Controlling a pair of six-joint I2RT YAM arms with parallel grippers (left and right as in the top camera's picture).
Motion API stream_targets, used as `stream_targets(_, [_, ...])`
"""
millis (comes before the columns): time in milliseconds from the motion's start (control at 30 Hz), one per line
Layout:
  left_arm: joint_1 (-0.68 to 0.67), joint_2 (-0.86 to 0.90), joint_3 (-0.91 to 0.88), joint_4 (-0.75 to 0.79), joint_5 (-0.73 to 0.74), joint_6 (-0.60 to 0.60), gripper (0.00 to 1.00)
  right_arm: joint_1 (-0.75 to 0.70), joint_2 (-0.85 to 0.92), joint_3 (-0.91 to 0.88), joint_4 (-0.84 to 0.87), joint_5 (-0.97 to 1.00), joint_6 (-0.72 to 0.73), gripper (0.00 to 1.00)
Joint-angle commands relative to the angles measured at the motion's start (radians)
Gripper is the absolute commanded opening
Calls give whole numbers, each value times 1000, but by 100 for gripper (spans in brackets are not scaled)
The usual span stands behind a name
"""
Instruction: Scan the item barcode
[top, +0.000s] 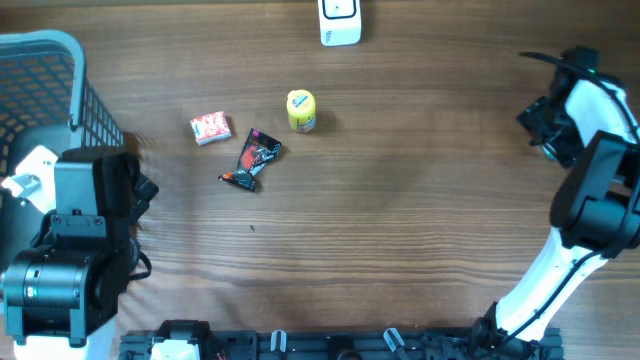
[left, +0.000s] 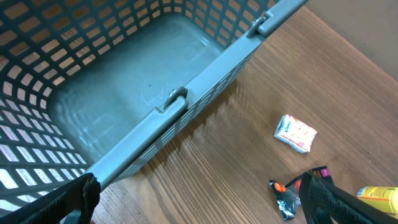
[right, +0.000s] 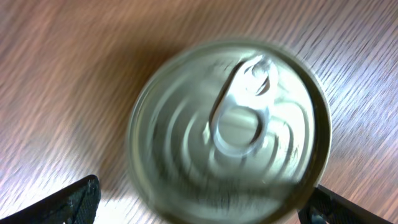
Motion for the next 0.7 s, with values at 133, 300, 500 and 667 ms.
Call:
stream_targets(133, [6, -7, 7, 6, -7, 0, 100, 238, -122, -6, -98, 34, 118, 100])
stream_targets(300, [6, -7, 7, 7, -15, 22, 100, 501, -123, 3, -76, -58, 24, 100])
stream_targets(500, [6, -9, 7, 6, -56, 25, 100, 712, -125, 12, 44, -300, -452, 100])
stream_targets(667, [6, -8, 7, 6, -55, 25, 100, 743, -129, 69, 24, -541, -430, 100])
